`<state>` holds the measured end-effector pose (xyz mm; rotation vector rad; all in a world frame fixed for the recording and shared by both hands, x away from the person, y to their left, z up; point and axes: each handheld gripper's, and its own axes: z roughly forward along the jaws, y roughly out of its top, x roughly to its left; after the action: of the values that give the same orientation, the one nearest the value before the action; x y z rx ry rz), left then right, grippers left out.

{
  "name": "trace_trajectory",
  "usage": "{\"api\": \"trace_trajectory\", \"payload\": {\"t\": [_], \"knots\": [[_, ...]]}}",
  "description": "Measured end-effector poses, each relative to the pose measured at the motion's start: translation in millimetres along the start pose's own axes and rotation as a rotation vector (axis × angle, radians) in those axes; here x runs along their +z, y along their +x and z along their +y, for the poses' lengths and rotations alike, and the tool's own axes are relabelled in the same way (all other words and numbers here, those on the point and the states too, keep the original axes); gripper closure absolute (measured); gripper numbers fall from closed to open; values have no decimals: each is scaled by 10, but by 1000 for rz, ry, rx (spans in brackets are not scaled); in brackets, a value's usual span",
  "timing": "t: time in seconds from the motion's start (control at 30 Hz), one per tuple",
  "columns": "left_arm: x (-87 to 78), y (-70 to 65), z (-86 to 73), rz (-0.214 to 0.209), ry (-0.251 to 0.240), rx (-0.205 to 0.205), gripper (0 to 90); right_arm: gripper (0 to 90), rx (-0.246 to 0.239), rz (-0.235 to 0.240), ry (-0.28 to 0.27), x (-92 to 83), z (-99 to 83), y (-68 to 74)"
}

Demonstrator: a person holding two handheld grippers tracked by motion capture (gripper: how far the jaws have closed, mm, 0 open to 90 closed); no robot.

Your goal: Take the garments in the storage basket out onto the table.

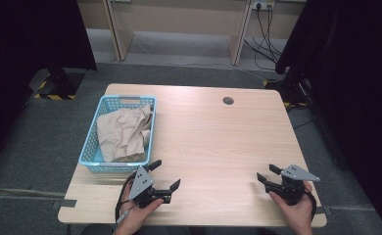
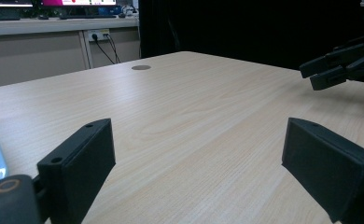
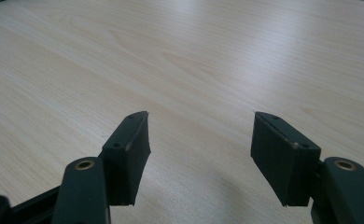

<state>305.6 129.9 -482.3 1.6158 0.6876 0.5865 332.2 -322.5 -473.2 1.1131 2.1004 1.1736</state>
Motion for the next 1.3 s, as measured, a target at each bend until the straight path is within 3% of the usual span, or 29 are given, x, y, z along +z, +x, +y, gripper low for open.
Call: {"api": "trace_trajectory", "payload": {"t": [0.4, 0.67, 0.9, 1.1, 1.3], "knots": [[4, -10, 2, 5, 5, 8, 75, 367, 7, -1, -8, -9, -3, -7], [16, -5, 23, 11, 51, 4, 68, 360, 3, -1, -13, -14, -5, -8], [4, -13, 176, 14, 36, 21, 68, 356, 7, -1, -9, -13, -4, -5], [22, 12, 239, 11, 67, 19, 62, 356, 9, 1, -10, -12, -4, -6], [30, 72, 334, 21, 118, 44, 59, 355, 7, -1, -6, -7, -2, -9]]}}
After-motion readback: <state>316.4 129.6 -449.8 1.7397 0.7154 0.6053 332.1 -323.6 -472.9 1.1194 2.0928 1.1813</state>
